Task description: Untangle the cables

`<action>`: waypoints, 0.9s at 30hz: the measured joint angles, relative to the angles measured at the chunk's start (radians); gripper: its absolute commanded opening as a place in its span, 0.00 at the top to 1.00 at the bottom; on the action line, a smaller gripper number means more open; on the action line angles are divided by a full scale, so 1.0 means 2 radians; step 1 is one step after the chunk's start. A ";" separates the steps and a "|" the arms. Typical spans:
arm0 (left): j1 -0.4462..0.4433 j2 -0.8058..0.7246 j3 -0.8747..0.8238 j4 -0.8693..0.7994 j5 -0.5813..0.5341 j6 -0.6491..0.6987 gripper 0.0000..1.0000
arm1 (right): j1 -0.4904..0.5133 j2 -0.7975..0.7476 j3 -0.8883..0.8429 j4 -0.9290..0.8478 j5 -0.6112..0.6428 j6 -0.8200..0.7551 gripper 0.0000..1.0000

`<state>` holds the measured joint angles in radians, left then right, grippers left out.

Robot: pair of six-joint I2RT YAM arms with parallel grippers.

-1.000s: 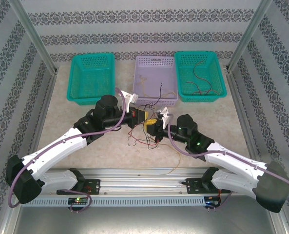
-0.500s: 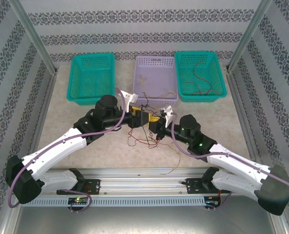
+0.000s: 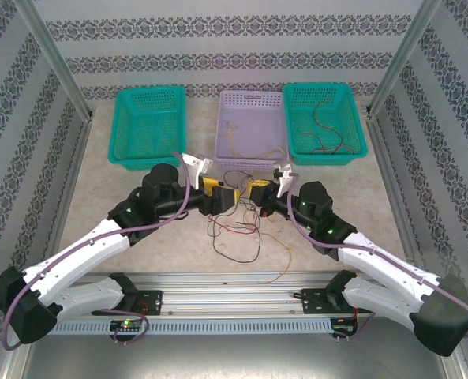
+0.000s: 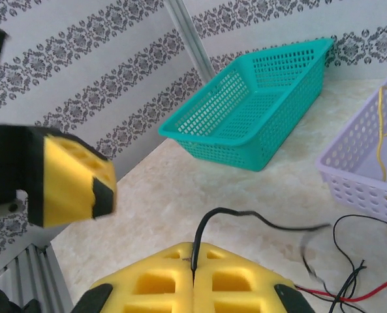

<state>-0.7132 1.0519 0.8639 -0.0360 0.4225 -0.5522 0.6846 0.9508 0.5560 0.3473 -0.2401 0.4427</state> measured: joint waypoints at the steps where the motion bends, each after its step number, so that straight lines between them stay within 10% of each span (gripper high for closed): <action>1: 0.000 0.000 -0.008 0.000 0.002 -0.002 0.23 | 0.000 0.002 0.000 -0.001 -0.002 0.000 1.00; 27: 0.000 0.038 -0.170 0.078 -0.007 -0.018 0.33 | -0.004 0.122 0.543 -0.326 -0.074 -0.030 1.00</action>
<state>-0.7132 1.1275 0.5240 0.1207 0.4088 -0.5884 0.6769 1.1946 1.6417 -0.3054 -0.3878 0.3836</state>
